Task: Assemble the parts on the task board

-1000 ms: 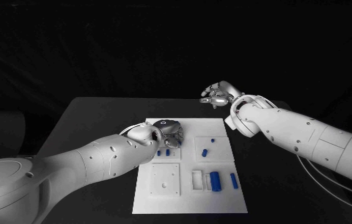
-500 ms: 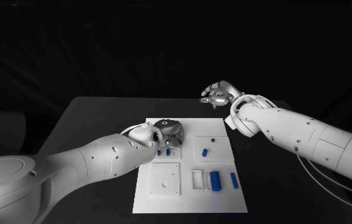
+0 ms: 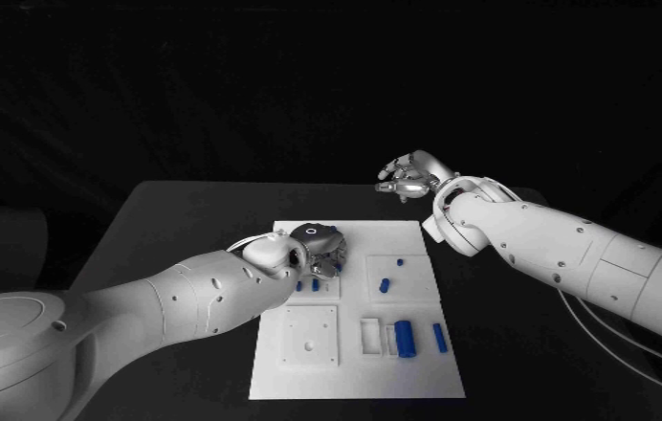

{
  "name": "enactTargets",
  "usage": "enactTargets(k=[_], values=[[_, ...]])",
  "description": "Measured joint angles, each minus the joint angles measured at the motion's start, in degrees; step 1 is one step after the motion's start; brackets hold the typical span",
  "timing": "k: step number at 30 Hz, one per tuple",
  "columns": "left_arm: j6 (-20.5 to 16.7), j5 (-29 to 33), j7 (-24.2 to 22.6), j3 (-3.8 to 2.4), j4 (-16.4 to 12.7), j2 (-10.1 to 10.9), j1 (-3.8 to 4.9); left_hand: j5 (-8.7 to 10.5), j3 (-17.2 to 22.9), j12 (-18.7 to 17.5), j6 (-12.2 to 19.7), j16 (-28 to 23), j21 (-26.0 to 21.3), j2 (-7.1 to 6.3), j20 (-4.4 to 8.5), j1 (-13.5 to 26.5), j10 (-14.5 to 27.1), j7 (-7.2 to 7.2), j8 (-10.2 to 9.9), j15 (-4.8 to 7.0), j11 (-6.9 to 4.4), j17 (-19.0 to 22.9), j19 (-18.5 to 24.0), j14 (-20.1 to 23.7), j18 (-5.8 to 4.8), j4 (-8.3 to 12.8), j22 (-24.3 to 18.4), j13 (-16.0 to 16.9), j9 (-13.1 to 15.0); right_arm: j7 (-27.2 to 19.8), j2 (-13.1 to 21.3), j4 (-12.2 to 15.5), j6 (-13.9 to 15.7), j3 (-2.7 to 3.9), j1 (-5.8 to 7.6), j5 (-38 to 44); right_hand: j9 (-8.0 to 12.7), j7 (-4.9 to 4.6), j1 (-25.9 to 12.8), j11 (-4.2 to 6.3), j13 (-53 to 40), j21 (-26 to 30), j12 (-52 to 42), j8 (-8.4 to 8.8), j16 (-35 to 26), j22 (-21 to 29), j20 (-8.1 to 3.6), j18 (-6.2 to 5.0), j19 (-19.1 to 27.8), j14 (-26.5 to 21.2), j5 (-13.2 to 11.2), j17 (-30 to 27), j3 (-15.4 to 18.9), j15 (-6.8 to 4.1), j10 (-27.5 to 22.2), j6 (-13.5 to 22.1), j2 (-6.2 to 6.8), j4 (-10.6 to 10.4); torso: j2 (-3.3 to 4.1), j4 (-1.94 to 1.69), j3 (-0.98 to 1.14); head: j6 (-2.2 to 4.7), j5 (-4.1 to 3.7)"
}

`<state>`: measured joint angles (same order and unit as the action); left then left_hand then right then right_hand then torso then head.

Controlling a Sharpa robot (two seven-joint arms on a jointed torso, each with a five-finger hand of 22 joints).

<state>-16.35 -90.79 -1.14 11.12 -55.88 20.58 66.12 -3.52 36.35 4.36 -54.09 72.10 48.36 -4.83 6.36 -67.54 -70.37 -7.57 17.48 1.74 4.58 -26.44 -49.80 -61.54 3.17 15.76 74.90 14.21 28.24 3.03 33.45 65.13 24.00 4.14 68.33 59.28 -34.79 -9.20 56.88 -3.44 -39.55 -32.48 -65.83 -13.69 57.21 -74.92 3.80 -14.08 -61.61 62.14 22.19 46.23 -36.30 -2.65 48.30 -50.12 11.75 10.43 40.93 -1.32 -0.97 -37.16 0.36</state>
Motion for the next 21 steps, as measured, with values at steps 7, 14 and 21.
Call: enactTargets(k=[7,14,21], values=[[-1.42,0.02,-0.02,0.11,-0.81,0.79,-0.25,-0.52,0.32,-0.14,-1.76,-0.63,-0.23,0.32,0.4,0.28,-1.63,0.54,0.43,0.58,-0.5,0.55,-1.21,-1.7,0.36,-0.32,0.05,-1.36,-0.09,0.0,0.07,0.02,0.0,0.0,0.0,0.01,0.01,-0.13,0.0,0.17,0.0,0.1,0.0,0.0,0.0,0.0,0.0,0.01,0.0,0.0,0.0,0.0,0.0,0.0,-0.17,0.14,0.0,0.0,0.0,-0.02,0.0,0.1,0.0],[-3.21,1.95,-0.38,0.22,-1.89,2.4,-0.6,-0.51,0.48,-0.13,-1.78,-0.88,-0.23,0.52,0.4,0.33,-1.8,0.53,0.5,0.53,-0.52,0.8,-1.62,-2.16,0.36,-0.48,0.04,-1.09,-0.07,0.0,-0.02,-0.01,0.0,0.0,0.0,0.01,0.01,-0.12,0.0,0.16,0.05,0.1,0.0,0.0,0.0,0.0,0.0,0.02,0.0,0.0,0.0,0.0,0.0,0.0,-0.16,0.14,0.0,0.0,-0.02,0.01,-0.01,0.3,0.03],[-4.16,4.2,-0.52,-0.21,-2.46,3.69,-0.98,-0.46,0.44,-0.21,-1.78,-1.33,-0.45,0.51,0.69,0.34,-1.81,0.53,0.49,0.6,-0.53,0.97,-1.94,-2.65,0.19,-0.76,0.03,-1.46,-0.16,0.01,0.12,-0.14,0.0,0.0,0.0,0.02,0.01,-0.1,0.0,0.16,0.05,0.1,0.0,0.0,0.0,0.01,0.0,0.25,0.0,0.0,0.0,0.0,0.0,0.0,-0.16,0.16,0.0,0.0,-0.05,-0.02,-0.01,0.65,0.04]])
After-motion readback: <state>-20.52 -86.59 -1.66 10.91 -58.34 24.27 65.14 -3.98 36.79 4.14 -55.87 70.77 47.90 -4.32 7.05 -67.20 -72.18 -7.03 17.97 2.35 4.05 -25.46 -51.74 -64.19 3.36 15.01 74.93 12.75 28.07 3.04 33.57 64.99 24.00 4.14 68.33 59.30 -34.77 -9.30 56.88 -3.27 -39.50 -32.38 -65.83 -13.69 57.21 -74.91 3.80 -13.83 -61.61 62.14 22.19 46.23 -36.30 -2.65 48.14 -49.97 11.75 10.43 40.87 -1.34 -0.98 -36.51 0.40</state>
